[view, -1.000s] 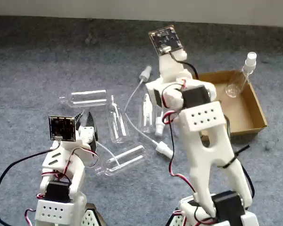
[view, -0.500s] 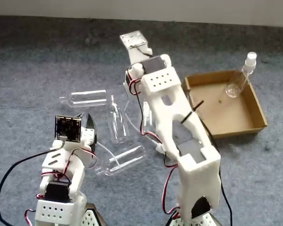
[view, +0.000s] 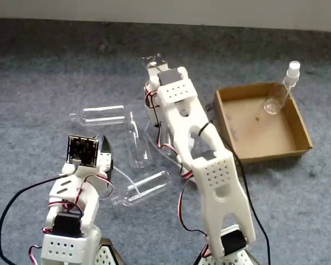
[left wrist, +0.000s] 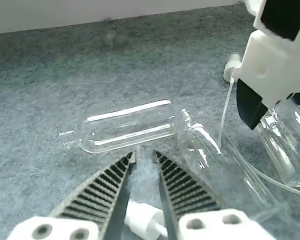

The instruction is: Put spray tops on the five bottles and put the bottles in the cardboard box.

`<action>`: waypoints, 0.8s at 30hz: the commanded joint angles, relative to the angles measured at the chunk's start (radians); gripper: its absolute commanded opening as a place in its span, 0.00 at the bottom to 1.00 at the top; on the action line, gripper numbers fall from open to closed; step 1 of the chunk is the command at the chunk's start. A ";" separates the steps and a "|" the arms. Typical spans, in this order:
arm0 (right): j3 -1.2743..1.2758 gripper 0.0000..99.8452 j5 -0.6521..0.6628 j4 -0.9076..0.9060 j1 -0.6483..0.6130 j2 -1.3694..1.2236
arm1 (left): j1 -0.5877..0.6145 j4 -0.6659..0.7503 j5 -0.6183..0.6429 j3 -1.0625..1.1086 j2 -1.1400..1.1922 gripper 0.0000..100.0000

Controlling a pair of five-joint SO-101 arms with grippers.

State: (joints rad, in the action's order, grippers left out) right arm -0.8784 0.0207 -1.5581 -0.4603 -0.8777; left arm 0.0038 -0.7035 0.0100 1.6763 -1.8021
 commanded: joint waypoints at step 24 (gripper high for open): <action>-0.558 0.12 0.164 -0.211 0.042 -0.007 | 0.005 -0.003 -0.009 0.018 -0.008 0.01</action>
State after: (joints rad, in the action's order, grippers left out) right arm -1.2375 0.1496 -1.7238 -0.4342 -0.9206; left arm 0.0038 -0.7050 0.0100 1.6763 -1.8021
